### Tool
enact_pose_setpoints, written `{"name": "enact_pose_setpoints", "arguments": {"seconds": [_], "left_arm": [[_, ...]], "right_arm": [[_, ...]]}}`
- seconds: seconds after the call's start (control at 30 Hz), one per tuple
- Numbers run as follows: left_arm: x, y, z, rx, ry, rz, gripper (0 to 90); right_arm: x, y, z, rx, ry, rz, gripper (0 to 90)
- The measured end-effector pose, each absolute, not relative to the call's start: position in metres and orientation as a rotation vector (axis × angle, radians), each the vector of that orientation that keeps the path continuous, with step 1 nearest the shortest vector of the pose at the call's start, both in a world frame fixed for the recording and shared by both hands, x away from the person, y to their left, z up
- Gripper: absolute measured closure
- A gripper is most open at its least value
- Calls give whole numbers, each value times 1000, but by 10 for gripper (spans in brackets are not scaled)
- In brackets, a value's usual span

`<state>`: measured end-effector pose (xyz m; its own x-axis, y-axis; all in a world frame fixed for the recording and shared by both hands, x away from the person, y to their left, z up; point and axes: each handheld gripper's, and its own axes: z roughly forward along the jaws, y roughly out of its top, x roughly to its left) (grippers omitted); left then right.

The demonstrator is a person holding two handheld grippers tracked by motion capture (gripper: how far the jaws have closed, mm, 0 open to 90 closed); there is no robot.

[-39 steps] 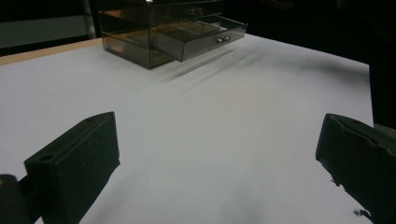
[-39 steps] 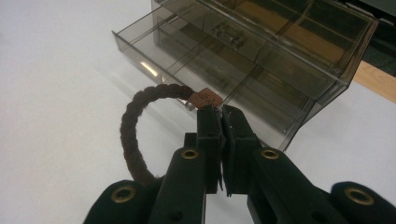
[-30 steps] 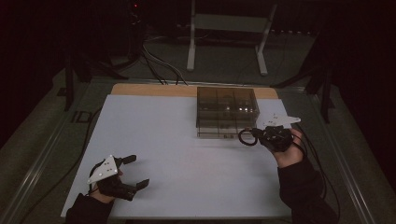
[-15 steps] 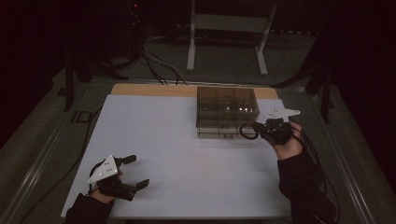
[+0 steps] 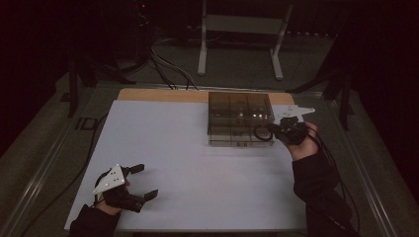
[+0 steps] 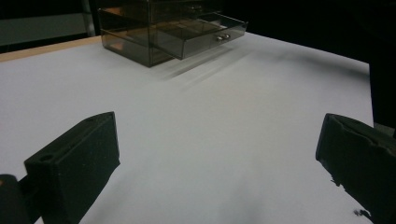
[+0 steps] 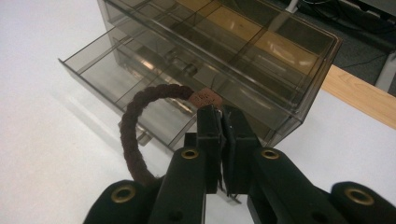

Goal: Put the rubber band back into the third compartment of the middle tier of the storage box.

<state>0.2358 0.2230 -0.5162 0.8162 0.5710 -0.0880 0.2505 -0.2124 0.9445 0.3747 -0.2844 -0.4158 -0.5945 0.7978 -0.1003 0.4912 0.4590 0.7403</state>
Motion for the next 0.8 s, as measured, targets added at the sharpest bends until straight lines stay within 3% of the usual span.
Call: {"name": "enact_pose_setpoints", "arguments": {"seconds": [0.8], "left_arm": [[236, 223, -517, 1799, 634, 325, 3]], "right_arm": [[408, -285, -439, 1148, 2298, 906, 865]]}}
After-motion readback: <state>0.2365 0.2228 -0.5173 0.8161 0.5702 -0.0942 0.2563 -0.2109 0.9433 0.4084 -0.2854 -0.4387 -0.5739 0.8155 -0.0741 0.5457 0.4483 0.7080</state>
